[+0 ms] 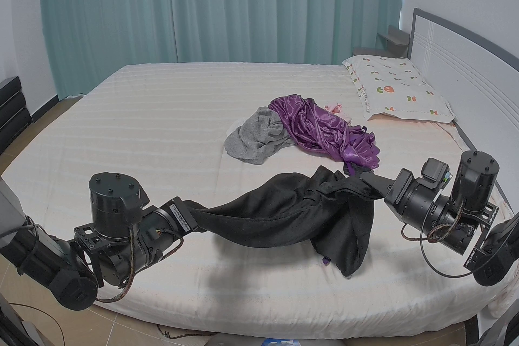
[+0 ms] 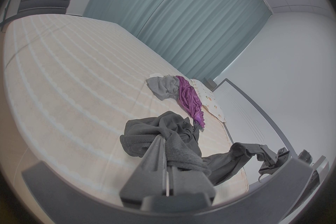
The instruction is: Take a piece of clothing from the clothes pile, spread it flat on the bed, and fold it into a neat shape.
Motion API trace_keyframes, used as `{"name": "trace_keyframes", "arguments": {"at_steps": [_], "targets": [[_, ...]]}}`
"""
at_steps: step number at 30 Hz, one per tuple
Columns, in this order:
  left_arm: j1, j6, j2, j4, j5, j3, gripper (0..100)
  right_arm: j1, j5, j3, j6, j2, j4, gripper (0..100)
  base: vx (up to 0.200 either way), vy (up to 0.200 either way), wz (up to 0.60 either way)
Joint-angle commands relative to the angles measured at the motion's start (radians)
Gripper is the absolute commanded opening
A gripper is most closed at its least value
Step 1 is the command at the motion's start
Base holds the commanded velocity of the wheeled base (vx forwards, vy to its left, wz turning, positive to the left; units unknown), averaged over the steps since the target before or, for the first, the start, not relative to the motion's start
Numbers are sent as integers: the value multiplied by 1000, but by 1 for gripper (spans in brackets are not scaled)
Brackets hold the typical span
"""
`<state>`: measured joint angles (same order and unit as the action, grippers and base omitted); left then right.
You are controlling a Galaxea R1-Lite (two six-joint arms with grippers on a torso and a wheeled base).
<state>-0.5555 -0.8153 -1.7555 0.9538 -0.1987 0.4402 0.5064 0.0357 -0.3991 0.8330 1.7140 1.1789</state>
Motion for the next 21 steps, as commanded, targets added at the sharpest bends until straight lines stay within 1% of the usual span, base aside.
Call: {"name": "trace_keyframes", "arguments": {"at_steps": [1, 12, 14, 21], "targets": [[3, -1, 2, 0, 1, 2, 0, 0, 0, 0, 0, 2, 1, 0, 0, 0, 0], [5, -5, 1, 3, -8, 3, 0, -3, 0, -1, 3, -2, 2, 0, 0, 0, 0], [19, -8, 4, 5, -7, 6, 0, -5, -5, -3, 2, -2, 2, 0, 0, 200, 0], [20, -8, 14, 5, -7, 8, 0, -11, -10, -6, 2, -4, 2, 0, 0, 200, 0]]}}
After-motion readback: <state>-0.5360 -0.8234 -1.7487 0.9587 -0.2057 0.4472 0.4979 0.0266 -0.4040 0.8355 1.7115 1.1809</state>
